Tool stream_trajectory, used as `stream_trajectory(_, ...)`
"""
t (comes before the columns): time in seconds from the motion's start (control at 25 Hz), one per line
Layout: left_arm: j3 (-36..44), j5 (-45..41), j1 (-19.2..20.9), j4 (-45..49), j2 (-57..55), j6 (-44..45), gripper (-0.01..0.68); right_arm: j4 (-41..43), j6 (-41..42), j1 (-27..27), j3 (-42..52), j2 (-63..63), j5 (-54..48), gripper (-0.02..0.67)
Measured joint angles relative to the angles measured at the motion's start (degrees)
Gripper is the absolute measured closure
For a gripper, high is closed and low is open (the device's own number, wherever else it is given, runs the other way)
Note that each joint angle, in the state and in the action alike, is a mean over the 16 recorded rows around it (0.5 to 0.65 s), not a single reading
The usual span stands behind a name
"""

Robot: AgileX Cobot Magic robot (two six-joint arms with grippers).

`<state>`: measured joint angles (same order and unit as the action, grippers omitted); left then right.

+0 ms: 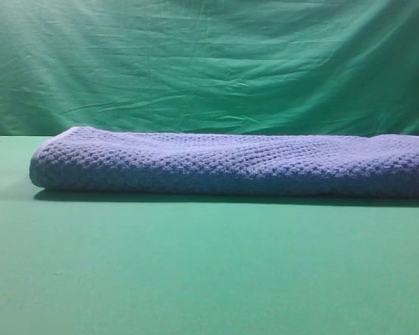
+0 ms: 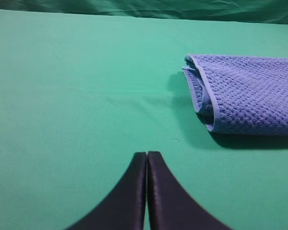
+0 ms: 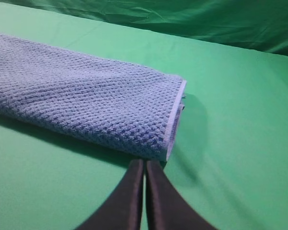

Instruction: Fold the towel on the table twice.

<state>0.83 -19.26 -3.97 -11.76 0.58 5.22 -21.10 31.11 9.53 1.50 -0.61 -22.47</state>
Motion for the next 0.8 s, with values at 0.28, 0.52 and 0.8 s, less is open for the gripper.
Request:
stream_trajectory(0.28, 0.0, 0.0, 0.0, 0.0, 0.0, 0.0, 0.673, 0.27, -0.08, 0.0, 0.0, 0.0, 0.01, 0.649)
stream_trajectory(0.52, 0.0, 0.0, 0.0, 0.0, 0.0, 0.0, 0.673, 2.08, -2.1, 0.0, 0.0, 0.0, 0.13, 0.649)
stream_trajectory(0.8, 0.0, 0.0, 0.0, 0.0, 0.0, 0.0, 0.673, 6.64, -9.87, 0.0, 0.0, 0.0, 0.39, 0.649)
